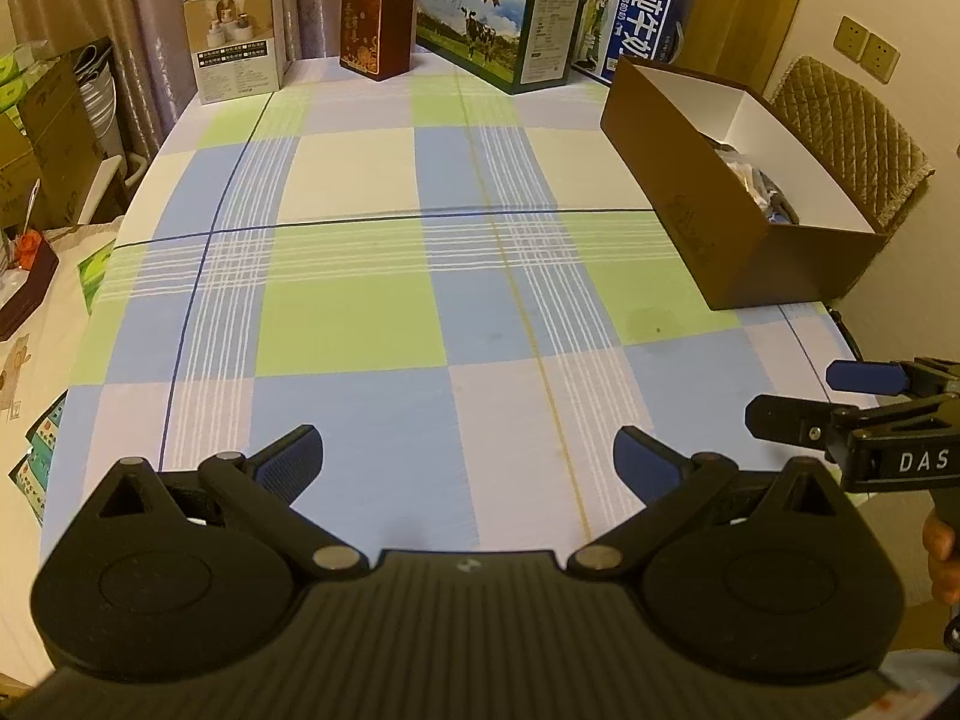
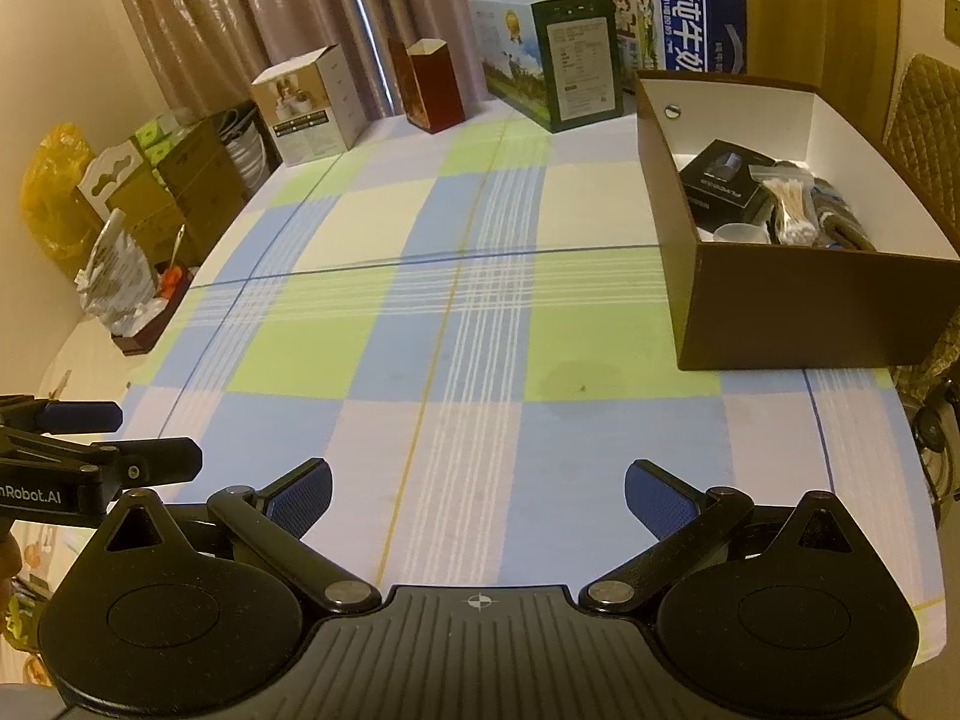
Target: Organize objects
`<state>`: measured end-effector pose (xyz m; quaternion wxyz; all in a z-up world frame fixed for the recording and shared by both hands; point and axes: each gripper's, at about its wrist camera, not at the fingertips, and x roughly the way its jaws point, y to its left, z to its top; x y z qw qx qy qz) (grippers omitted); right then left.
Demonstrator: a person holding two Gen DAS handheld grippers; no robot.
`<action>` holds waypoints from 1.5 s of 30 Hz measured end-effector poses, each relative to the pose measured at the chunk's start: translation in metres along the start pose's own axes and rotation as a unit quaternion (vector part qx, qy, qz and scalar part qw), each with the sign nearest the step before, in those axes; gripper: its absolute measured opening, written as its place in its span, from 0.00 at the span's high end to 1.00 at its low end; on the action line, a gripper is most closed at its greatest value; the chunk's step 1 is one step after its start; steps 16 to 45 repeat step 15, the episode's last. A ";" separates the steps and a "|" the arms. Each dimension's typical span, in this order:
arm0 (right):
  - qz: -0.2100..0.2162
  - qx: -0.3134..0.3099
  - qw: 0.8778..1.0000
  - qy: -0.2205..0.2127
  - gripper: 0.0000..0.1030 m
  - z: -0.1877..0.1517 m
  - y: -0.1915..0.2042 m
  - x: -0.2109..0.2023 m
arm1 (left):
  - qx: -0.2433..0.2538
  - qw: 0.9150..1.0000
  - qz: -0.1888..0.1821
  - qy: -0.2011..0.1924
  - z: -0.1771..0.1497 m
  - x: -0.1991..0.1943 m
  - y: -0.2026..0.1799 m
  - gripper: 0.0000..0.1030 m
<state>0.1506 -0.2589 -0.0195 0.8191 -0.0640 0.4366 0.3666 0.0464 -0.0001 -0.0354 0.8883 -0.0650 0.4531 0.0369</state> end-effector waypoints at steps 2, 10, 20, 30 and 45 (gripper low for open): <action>0.001 -0.001 1.000 0.000 0.02 0.001 0.000 0.001 | -0.001 1.000 0.000 0.000 0.000 0.000 0.001 0.01; 0.002 -0.003 1.000 0.001 0.02 0.001 0.001 0.002 | -0.001 1.000 0.001 -0.001 0.000 0.001 0.001 0.01; 0.001 -0.001 1.000 0.002 0.02 0.002 0.001 0.003 | 0.000 1.000 0.003 -0.001 0.002 0.003 0.002 0.01; 0.001 -0.001 1.000 0.002 0.02 0.002 0.001 0.003 | 0.000 1.000 0.003 -0.001 0.002 0.003 0.002 0.01; 0.001 -0.001 1.000 0.002 0.02 0.002 0.001 0.003 | 0.000 1.000 0.003 -0.001 0.002 0.003 0.002 0.01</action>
